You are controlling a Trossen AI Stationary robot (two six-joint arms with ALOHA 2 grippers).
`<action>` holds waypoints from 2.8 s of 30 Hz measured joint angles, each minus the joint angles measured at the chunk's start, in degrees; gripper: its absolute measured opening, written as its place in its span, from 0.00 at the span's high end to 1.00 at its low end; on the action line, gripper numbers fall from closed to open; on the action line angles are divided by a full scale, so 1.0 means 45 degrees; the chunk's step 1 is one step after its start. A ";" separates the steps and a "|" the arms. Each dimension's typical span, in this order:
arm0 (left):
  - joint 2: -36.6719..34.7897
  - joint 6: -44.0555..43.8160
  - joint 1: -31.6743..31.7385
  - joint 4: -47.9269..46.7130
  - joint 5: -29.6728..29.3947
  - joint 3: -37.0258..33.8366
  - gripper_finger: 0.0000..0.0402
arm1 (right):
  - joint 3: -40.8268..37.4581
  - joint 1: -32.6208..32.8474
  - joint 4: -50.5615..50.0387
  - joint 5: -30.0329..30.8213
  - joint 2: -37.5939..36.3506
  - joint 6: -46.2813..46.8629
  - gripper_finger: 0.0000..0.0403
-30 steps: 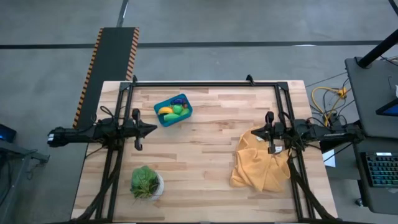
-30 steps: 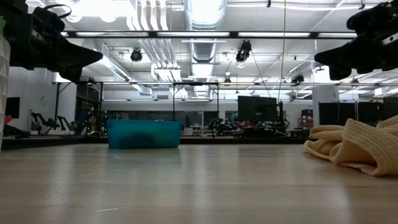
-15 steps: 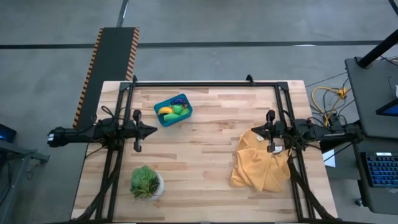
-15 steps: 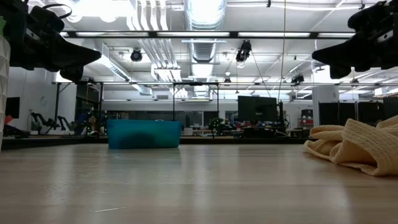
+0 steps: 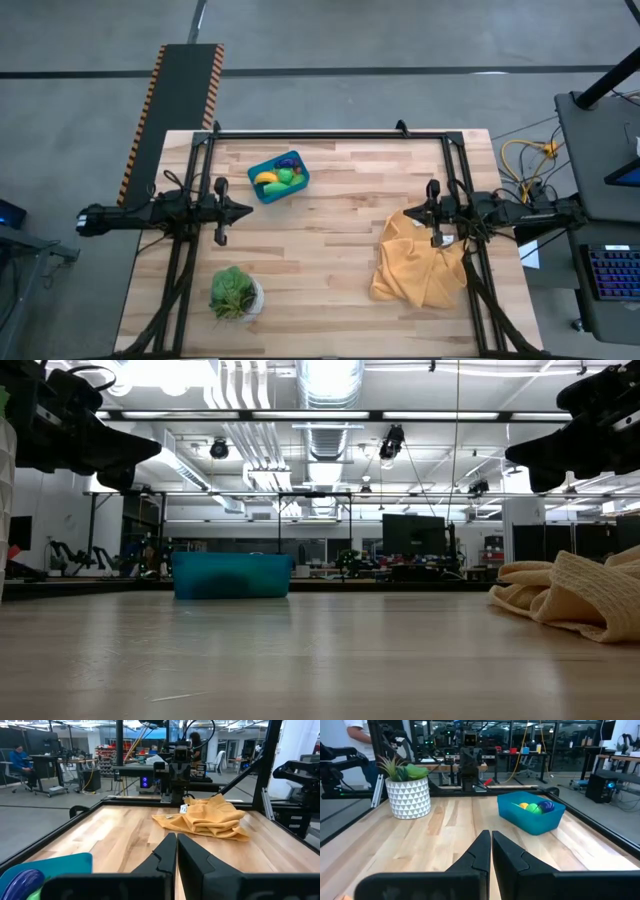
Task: Pick and placing Produce into tupperware
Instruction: Return to Home Position
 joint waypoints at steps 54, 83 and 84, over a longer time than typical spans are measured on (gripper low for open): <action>0.0301 0.5705 0.0000 0.0792 -0.0341 -0.0128 1.00 | -0.0005 0.0000 0.0010 -0.0010 -0.0010 0.0694 0.98; 0.0432 0.0289 0.0000 0.0903 -0.0277 -0.0194 1.00 | -0.0005 0.0000 0.0025 -0.0010 -0.0015 0.0283 0.98; 0.0432 0.0289 0.0000 0.0903 -0.0282 -0.0194 1.00 | -0.0005 0.0000 0.0022 -0.0010 -0.0015 0.0329 0.98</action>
